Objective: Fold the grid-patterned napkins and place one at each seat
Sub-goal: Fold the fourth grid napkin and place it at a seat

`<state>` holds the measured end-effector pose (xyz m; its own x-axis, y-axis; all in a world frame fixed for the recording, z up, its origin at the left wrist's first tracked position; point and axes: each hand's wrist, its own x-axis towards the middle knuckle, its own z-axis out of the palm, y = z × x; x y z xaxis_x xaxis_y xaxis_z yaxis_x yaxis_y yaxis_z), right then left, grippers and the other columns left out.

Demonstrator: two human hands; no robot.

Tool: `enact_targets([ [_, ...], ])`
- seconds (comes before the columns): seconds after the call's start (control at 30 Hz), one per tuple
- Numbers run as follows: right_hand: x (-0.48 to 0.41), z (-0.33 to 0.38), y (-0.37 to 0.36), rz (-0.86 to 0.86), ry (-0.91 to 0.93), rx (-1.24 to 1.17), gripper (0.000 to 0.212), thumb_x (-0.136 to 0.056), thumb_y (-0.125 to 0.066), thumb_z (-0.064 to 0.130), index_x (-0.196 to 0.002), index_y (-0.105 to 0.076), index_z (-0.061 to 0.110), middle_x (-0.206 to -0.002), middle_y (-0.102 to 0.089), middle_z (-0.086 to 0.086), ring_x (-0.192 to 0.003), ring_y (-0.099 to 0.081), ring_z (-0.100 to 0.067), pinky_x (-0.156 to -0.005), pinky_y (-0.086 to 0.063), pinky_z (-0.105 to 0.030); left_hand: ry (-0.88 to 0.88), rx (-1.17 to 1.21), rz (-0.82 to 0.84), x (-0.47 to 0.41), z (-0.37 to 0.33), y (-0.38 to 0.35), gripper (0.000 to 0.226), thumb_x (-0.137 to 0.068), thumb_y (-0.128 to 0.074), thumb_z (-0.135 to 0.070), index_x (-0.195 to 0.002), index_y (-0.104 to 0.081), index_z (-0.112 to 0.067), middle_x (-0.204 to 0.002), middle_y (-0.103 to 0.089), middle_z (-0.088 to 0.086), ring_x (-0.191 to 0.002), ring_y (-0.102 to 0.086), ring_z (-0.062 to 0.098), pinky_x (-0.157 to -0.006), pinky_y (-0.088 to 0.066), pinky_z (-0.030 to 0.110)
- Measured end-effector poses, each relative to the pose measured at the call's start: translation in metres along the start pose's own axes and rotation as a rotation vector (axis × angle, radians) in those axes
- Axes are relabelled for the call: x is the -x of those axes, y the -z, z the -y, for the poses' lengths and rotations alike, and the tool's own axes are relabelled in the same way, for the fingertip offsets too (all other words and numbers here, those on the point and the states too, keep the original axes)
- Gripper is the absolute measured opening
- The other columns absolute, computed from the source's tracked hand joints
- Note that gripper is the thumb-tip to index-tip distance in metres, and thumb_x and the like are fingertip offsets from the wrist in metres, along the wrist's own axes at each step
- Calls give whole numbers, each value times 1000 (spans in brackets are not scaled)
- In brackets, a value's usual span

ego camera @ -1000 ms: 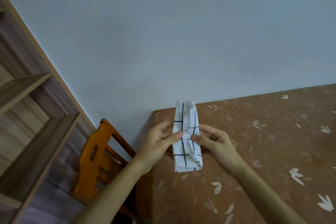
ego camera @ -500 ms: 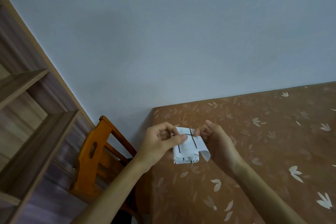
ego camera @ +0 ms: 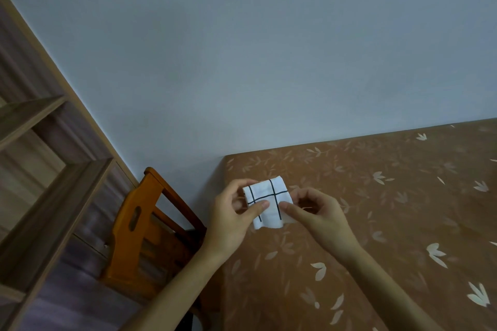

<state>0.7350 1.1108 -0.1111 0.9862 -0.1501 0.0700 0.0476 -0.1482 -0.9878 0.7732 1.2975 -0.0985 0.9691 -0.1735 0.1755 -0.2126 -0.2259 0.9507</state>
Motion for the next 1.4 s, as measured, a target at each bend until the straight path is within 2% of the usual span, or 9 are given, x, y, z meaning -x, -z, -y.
enact_targets([
  [0.2,-1,0,-8,163,21,0,24,-91,-72,18,-115,-71,16,-102,-78,2,-92,-75,-12,-82,-61,-30,51,98,37,-1,7,-10,28,-91,-71,-14,-118,-63,-18,-117,-71,1,-108,-70,14,-83,-61,28],
  [0.47,-4,8,-1,425,-146,-167,24,-103,-52,13,-119,-69,8,-111,-76,-10,-104,-73,-26,-95,-56,-40,75,147,118,1,6,-19,29,-93,-69,-22,-122,-64,-20,-115,-73,1,-107,-71,20,-89,-60,42],
  [0.7,-4,17,10,563,-309,-118,40,-101,-51,38,-110,-74,6,-106,-77,-13,-103,-73,-28,-90,-59,-36,105,192,61,0,5,-19,26,-92,-70,-17,-118,-67,-17,-112,-73,6,-105,-72,22,-87,-61,43],
  [0.87,-6,19,19,412,-286,285,55,-86,-57,63,-91,-78,13,-86,-79,-3,-79,-77,-18,-78,-63,-34,99,168,-5,-3,-1,-19,18,-91,-71,-19,-108,-69,-21,-105,-74,5,-98,-73,22,-84,-62,44],
  [0.97,-8,14,29,320,-170,502,60,-76,-56,73,-103,-72,22,-93,-75,7,-83,-73,-9,-74,-60,-25,81,193,-45,-4,-5,-19,16,-90,-72,-15,-105,-70,-18,-99,-76,3,-93,-74,21,-81,-63,40],
  [1.07,-9,11,32,268,-38,263,44,-84,-67,52,-120,-64,25,-110,-72,11,-98,-71,-5,-88,-60,-30,81,190,-49,-3,-6,-21,17,-89,-74,-15,-105,-70,-17,-98,-76,4,-93,-74,21,-80,-63,39],
  [1.17,-8,8,28,298,65,160,15,-98,-61,23,-109,-72,20,-100,-77,3,-92,-74,-14,-86,-60,-34,84,175,-25,-1,-4,-24,19,-87,-76,-16,-105,-70,-17,-99,-75,5,-94,-73,22,-79,-63,37],
  [1.3,-8,-7,22,244,95,396,21,-101,-55,25,-84,-66,20,-72,-65,0,-63,-58,-17,-65,-50,-40,94,-9,99,-2,2,-21,20,-88,-75,-23,-105,-66,-21,-101,-73,-1,-90,-72,14,-71,-61,28],
  [1.4,-8,-14,15,227,78,427,29,-103,-51,29,-79,-58,14,-66,-51,4,-57,-42,-8,-58,-38,-29,88,-149,207,2,7,-17,16,-94,-68,-29,-100,-67,-15,-88,-73,1,-72,-73,11,-53,-56,23],
])
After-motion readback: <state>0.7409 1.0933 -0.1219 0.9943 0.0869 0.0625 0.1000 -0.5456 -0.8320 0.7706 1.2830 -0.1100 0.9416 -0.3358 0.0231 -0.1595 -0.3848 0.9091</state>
